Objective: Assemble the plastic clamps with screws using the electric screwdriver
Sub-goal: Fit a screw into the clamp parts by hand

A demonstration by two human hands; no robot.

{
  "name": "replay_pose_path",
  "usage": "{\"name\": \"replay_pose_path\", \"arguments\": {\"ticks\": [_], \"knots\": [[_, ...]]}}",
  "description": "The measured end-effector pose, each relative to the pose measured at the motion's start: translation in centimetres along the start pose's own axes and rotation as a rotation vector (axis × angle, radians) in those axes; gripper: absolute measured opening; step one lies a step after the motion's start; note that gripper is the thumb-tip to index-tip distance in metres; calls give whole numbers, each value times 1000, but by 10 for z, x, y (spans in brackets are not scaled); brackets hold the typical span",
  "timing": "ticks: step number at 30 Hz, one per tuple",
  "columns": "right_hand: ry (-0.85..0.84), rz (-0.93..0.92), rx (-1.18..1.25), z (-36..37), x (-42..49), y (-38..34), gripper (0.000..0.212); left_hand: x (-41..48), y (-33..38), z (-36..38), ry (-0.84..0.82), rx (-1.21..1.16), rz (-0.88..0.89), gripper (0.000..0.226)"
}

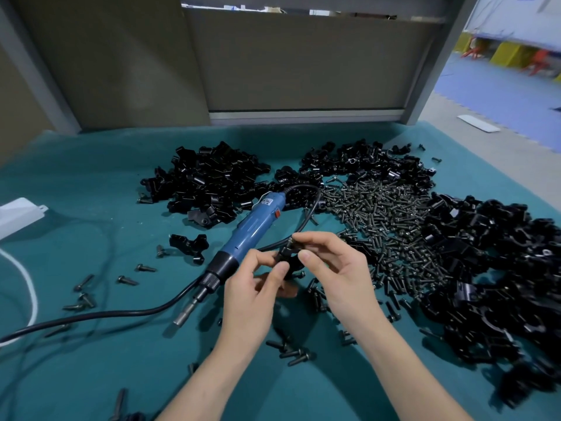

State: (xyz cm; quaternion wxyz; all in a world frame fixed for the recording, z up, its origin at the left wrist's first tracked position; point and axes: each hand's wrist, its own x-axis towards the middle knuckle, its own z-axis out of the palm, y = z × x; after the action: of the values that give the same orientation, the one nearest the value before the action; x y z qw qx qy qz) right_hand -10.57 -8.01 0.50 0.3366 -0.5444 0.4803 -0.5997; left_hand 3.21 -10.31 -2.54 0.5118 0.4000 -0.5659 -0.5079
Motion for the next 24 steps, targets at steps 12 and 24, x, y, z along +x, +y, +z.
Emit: {"name": "replay_pose_path", "arguments": {"ticks": [12, 24], "knots": [[-144, 79, 16, -14, 6, 6, 34, 1, 1, -1, -104, -103, -113, 38], [-207, 42, -38, -18, 9, 10, 35, 4, -2, 1, -100, -196, -166, 29]]}}
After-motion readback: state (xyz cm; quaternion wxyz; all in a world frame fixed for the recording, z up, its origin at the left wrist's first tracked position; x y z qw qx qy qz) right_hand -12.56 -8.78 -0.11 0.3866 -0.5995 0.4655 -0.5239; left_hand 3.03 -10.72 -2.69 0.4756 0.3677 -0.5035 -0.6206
